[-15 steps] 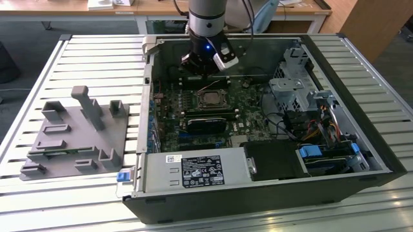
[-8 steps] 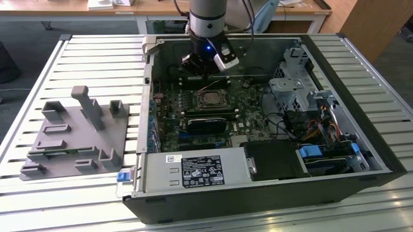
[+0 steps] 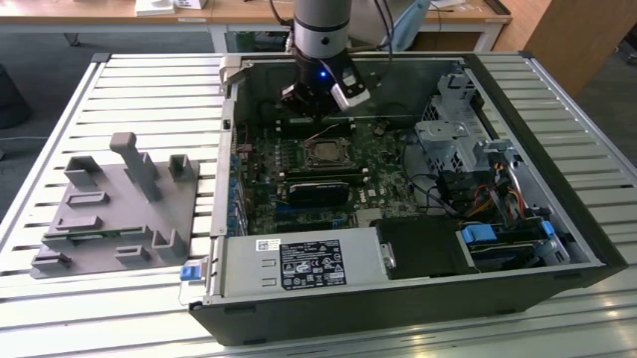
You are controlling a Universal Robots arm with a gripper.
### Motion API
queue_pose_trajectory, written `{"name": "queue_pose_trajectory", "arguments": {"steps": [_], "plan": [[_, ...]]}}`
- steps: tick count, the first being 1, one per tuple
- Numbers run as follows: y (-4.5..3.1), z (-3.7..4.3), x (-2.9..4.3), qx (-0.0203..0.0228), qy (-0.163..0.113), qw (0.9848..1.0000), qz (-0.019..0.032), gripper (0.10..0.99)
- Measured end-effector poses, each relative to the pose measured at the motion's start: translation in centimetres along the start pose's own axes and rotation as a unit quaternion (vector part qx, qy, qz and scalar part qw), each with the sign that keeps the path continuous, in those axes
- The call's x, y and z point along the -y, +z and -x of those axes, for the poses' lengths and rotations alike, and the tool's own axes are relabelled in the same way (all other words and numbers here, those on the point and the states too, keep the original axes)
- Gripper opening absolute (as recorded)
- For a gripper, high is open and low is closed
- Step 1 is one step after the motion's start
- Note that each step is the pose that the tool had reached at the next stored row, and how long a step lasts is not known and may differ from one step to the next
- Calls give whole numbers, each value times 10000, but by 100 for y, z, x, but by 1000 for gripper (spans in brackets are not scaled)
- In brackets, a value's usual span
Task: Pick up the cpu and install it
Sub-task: 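Install the first cpu locking lever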
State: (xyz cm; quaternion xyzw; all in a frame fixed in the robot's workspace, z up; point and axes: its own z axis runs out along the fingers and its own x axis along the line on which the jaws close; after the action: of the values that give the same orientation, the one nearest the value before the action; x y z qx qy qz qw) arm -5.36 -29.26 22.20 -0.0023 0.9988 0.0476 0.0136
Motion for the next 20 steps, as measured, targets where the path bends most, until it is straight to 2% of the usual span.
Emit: {"name": "queue_pose_trajectory", "arguments": {"steps": [12, 20], "plan": [[48, 109, 5, -2, 2, 10000, -2, 106], [88, 224, 9, -7, 3, 10000, -1, 106]]}}
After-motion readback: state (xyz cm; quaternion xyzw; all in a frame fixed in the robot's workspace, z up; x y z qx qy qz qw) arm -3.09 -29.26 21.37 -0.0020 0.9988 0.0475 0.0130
